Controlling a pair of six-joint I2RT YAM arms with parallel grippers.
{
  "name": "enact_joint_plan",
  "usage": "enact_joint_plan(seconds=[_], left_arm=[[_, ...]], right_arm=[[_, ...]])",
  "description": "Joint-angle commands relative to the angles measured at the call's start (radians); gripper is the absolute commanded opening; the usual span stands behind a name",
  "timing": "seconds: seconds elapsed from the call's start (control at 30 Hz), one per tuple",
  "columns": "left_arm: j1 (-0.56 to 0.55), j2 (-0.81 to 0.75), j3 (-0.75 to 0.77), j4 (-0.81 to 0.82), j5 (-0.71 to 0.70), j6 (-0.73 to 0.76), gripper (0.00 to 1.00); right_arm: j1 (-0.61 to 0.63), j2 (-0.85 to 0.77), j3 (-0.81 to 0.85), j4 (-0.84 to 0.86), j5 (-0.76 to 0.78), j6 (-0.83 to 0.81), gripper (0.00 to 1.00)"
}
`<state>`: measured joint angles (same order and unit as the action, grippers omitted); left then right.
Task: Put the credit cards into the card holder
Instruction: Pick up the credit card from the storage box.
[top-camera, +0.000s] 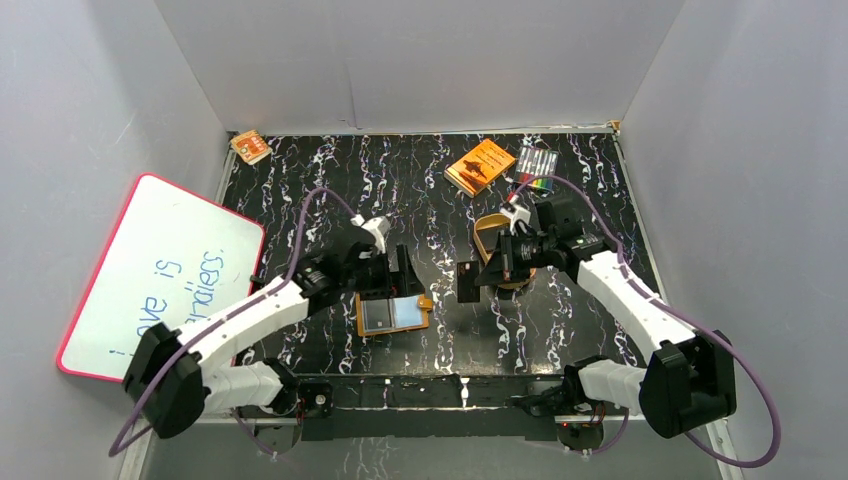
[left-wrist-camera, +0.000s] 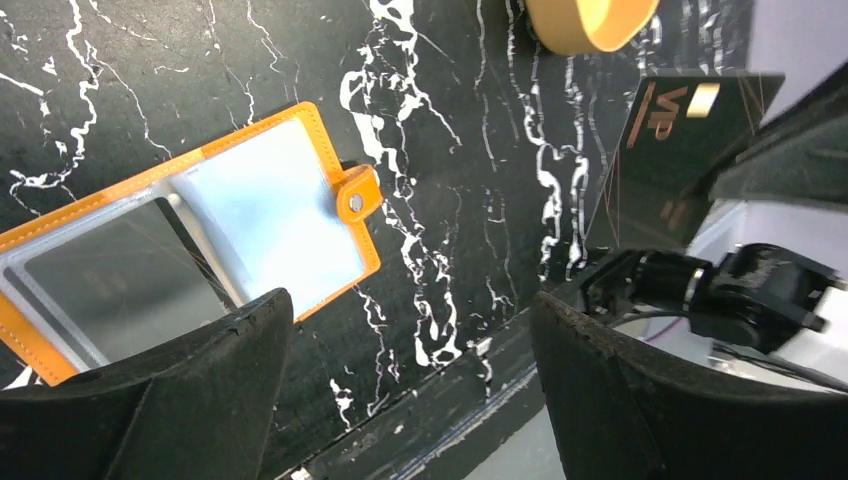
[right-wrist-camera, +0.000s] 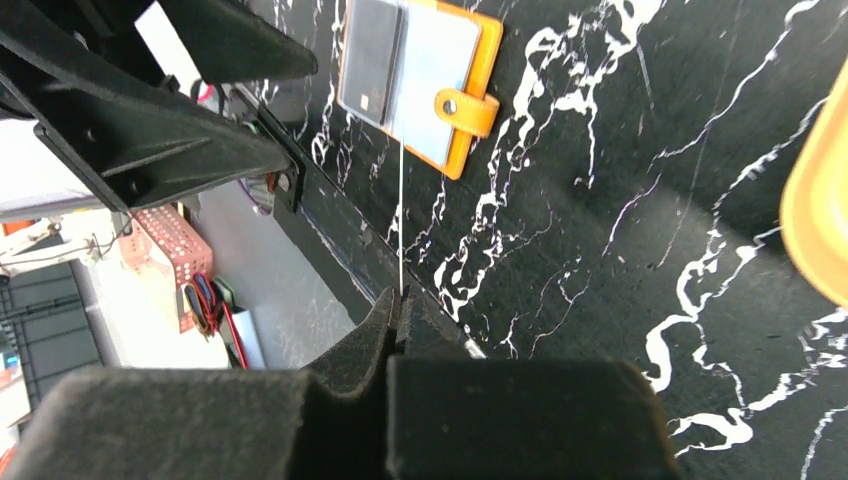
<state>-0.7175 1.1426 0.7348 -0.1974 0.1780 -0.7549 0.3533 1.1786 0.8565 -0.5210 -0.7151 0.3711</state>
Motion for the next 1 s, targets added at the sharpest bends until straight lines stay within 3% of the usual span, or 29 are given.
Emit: enact_joint_plan(seconds=[0.0, 0.23, 0.4, 0.83, 0.97], left_arm=[[-0.038, 0.099, 0.057, -0.072, -0.126, 0.043, 0.82], [-0.087, 0.256, 0.132, -0.124, -0.272, 0.112, 0.68], [-0.103, 0.328, 0.167, -0.131, -0.288, 0.148, 0.57], [-0.129, 0.450, 0.140, -0.136, -0.349, 0.148, 0.55], [-0.130, 0.463, 0.117, -0.134, -0.363, 0.136, 0.48]], right_arm=[[0.050, -0.009, -0.041, 0.033, 0.002, 0.010, 0.00], [0.081, -0.015, -0.090, 0.075, 0.011, 0.048, 0.00], [0.089, -0.024, -0.114, 0.091, 0.006, 0.060, 0.00], [0.128, -0.046, -0.131, 0.093, -0.017, 0.066, 0.00], [0.180, -0.014, -0.125, 0.102, -0.005, 0.073, 0.00]])
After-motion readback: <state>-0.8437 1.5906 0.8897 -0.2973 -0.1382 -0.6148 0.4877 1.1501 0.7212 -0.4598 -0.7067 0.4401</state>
